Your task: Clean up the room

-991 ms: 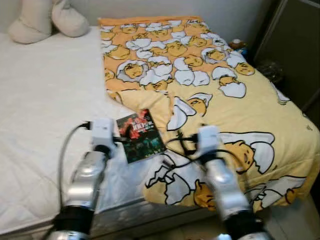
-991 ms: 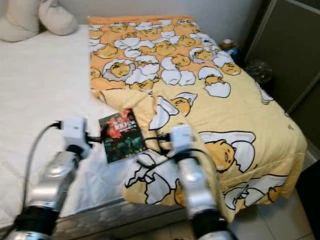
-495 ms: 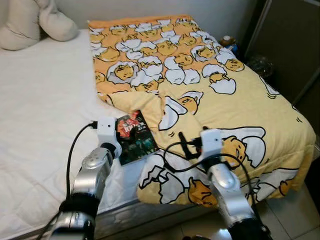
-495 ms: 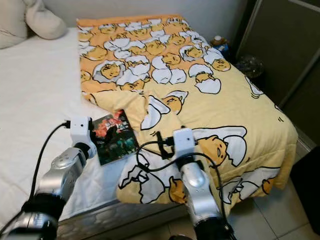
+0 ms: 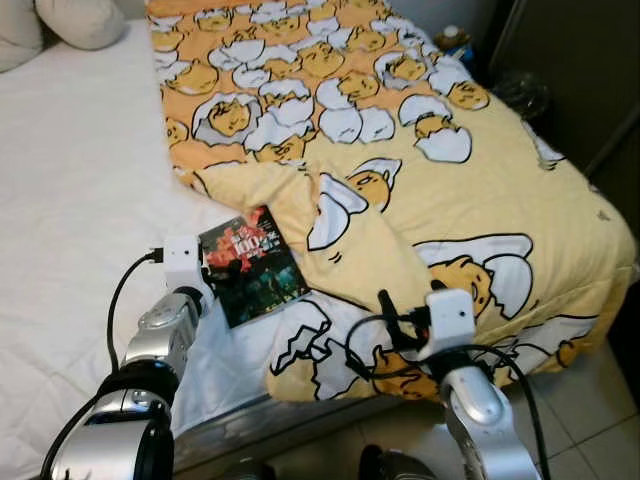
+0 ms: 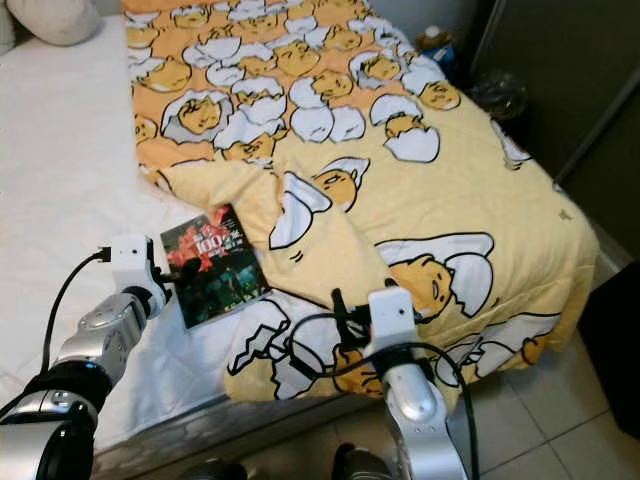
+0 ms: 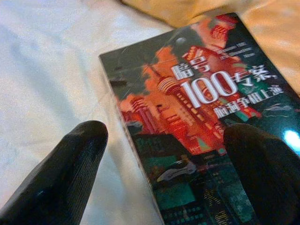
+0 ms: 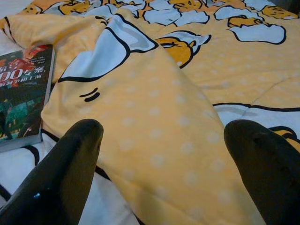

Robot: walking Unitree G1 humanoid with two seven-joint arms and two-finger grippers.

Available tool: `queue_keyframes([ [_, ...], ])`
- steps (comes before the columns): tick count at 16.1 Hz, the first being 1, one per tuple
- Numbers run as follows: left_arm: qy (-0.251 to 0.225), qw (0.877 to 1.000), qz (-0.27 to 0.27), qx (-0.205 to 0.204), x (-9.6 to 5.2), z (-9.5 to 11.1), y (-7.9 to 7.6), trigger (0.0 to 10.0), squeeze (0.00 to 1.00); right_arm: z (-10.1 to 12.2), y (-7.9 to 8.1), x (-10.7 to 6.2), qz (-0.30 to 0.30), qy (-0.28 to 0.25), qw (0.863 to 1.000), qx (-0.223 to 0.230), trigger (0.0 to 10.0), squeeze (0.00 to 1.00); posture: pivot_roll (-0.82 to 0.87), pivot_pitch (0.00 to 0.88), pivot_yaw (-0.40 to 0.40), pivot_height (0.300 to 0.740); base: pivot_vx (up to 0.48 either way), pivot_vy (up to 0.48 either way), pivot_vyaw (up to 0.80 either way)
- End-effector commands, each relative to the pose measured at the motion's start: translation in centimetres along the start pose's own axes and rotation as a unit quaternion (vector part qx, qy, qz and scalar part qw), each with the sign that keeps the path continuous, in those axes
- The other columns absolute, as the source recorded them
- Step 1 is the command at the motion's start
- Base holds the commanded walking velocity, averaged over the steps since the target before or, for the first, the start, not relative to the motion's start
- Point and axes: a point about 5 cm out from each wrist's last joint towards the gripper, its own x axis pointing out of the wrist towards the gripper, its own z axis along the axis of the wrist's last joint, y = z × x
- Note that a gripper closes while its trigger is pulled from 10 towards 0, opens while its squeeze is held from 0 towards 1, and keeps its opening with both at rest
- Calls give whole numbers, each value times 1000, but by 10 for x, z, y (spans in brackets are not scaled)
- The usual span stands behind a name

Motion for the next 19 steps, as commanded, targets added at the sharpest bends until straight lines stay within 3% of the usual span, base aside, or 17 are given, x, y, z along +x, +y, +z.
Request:
queue_keyframes([
  [1, 20, 999, 0, -47, -1, -11, 0, 10000, 0, 2, 1, -4, -1, 5, 1000, 0, 10000, 0, -151, 200, 50, 740, 0, 0, 0],
  [5, 47, 984, -20, -168, -2, -29, -8, 10000, 0, 5, -2, -8, -7, 14, 1000, 0, 10000, 0, -157, 208, 54, 740, 0, 0, 0],
  [9, 78, 979, -64, -176, -2, -41, -27, 10000, 0, 6, 3, -11, -5, 22, 1000, 3, 10000, 0, -161, 217, 58, 740, 0, 0, 0],
  [10, 67, 976, -80, -190, -2, -40, -31, 0, 0, 6, 3, -11, -5, 24, 1000, 3, 10000, 0, -164, 220, 56, 740, 0, 0, 0],
  [12, 62, 971, -91, -212, -1, -40, -35, 0, 0, 6, 3, -11, -6, 26, 1000, 4, 10000, 0, -166, 224, 58, 740, 0, 0, 0],
  [13, 48, 961, -92, -258, 0, -38, -37, 0, 0, 6, 4, -12, -6, 28, 1000, 5, 10000, 0, -166, 228, 60, 740, 0, 0, 0],
  [16, 19, 940, -90, -329, 0, -35, -35, 0, 0, 6, 6, -13, -7, 31, 999, 8, 10000, 0, -168, 231, 66, 740, 0, 0, 0],
  [19, 0, 932, -101, -348, -1, -32, -35, 0, 0, 4, 7, -14, -8, 35, 999, 12, 10000, 0, -164, 231, 71, 740, 0, 0, 0],
])
